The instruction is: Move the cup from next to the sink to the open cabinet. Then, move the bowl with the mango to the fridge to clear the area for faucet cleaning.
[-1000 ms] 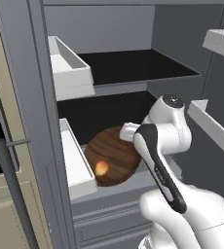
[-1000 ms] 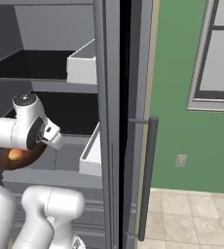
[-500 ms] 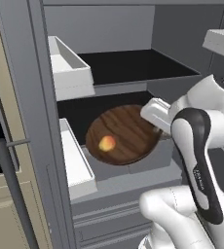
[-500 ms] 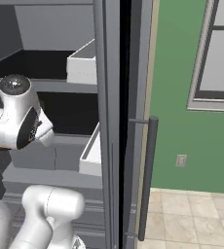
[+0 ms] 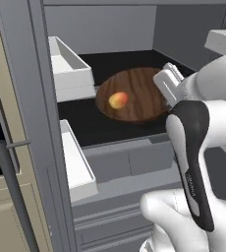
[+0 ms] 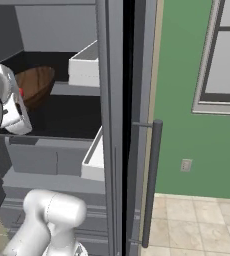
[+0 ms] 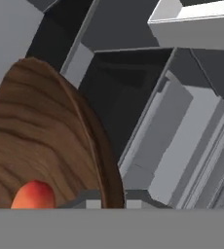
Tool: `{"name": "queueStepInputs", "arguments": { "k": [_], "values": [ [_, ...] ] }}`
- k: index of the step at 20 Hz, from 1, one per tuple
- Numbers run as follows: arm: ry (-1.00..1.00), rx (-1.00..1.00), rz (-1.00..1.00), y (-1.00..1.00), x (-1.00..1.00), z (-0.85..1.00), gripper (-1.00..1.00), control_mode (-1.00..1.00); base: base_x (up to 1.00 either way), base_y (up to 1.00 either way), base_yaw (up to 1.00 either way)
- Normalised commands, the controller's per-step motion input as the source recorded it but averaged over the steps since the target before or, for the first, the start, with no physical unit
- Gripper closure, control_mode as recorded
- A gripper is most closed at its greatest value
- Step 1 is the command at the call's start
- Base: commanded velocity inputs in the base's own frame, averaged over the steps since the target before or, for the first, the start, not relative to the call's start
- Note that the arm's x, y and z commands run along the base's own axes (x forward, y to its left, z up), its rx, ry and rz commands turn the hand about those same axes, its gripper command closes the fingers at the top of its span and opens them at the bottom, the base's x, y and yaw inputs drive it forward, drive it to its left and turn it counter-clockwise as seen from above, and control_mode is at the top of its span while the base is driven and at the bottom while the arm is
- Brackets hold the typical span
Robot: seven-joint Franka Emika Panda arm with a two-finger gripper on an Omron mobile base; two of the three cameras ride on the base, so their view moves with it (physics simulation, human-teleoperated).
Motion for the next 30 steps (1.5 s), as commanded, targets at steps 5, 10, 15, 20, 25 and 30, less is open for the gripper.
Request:
{"name": "queueStepInputs", "arguments": {
  "k": [5, 10, 15, 20, 25, 30],
  "values": [
    [-0.13, 0.18, -0.51, 0.00, -0.02, 0.74, 1.00, -1.00, 0.00, 0.00, 0.00],
    [-0.05, 0.26, -0.25, 0.00, 0.00, 0.40, 1.00, -1.00, 0.00, 0.00, 0.00],
    [0.02, 0.42, -0.03, -0.02, 0.05, 0.02, 1.00, -1.00, 0.00, 0.00, 0.00],
    [0.00, -0.01, 0.00, 0.03, 0.01, 0.00, 1.00, -1.00, 0.00, 0.00, 0.00],
    [0.00, -0.02, 0.02, 0.27, 0.63, -0.16, 1.00, -1.00, 0.00, 0.00, 0.00],
    [0.00, 0.00, 0.01, 0.17, 1.00, -0.20, 1.00, -1.00, 0.00, 0.00, 0.00]
  ]
}}
